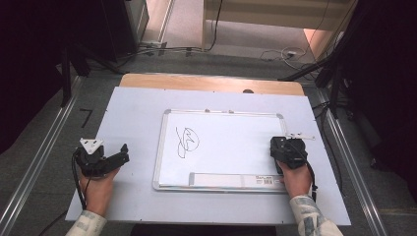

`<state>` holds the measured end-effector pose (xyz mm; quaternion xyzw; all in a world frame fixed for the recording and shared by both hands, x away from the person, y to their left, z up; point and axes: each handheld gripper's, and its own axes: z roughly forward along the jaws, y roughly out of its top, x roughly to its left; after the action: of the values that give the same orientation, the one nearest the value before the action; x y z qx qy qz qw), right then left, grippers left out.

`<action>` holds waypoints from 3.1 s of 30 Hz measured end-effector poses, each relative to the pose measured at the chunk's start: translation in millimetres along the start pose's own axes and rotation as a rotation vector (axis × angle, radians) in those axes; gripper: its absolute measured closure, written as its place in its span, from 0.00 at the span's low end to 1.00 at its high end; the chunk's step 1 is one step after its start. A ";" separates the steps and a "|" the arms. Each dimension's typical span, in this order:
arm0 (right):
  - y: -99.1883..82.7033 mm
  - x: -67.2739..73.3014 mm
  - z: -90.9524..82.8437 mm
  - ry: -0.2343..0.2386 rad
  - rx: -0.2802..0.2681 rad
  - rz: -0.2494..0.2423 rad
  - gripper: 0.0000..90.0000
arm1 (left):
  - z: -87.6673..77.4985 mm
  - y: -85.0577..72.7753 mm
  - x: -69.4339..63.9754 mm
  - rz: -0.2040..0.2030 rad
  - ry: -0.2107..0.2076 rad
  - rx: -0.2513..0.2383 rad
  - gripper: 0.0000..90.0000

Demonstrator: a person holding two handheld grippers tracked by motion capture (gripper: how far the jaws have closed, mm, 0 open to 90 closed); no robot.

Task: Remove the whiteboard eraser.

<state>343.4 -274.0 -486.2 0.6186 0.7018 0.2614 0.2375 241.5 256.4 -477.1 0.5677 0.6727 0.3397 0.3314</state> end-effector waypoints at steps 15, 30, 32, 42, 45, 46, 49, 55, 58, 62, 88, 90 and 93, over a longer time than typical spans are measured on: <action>2.7 2.6 -7.9 -0.014 -0.038 0.003 0.42 | -0.9 0.6 0.9 -0.004 0.000 -0.004 0.07; 7.6 19.8 -29.5 0.052 -0.093 -0.038 0.42 | 0.5 0.1 1.0 -0.007 -0.001 0.002 0.07; 7.8 20.8 -30.2 0.057 -0.094 -0.040 0.42 | 0.5 0.1 1.0 -0.007 -0.002 0.001 0.07; 10.5 40.9 -31.5 0.093 -0.097 -0.080 0.42 | 0.4 0.2 1.8 -0.010 0.000 0.002 0.07; 12.6 49.7 -31.1 0.105 -0.095 -0.093 0.42 | 0.1 0.1 2.1 -0.009 0.000 0.001 0.07; 12.6 49.7 -31.1 0.105 -0.095 -0.093 0.42 | -0.2 0.0 2.3 -0.009 -0.001 0.002 0.07; 14.2 62.2 -30.1 0.122 -0.096 -0.111 0.42 | -1.4 -0.4 3.3 -0.011 -0.004 -0.001 0.08; 15.7 76.2 -28.5 0.145 -0.092 -0.128 0.42 | -2.0 -0.2 3.1 -0.007 -0.009 -0.002 0.07; 16.3 83.5 -27.7 0.155 -0.090 -0.138 0.42 | -2.5 -0.2 2.8 -0.005 -0.007 -0.004 0.08; 16.8 91.5 -25.8 0.175 -0.079 -0.151 0.42 | -2.7 -0.4 2.0 0.001 -0.011 -0.004 0.07; 29.7 159.4 -20.0 0.248 -0.077 -0.239 0.42 | -2.3 0.0 2.8 0.000 -0.018 -0.005 0.07; 29.9 162.2 -18.5 0.252 -0.077 -0.242 0.42 | -2.5 0.0 2.8 0.000 -0.019 -0.005 0.07; 30.0 166.1 -16.9 0.256 -0.075 -0.244 0.42 | -2.7 0.0 2.7 -0.004 -0.020 -0.009 0.07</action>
<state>334.4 -107.4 -455.3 0.4814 0.7859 0.3331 0.1991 238.8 258.9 -475.7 0.5680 0.6690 0.3363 0.3416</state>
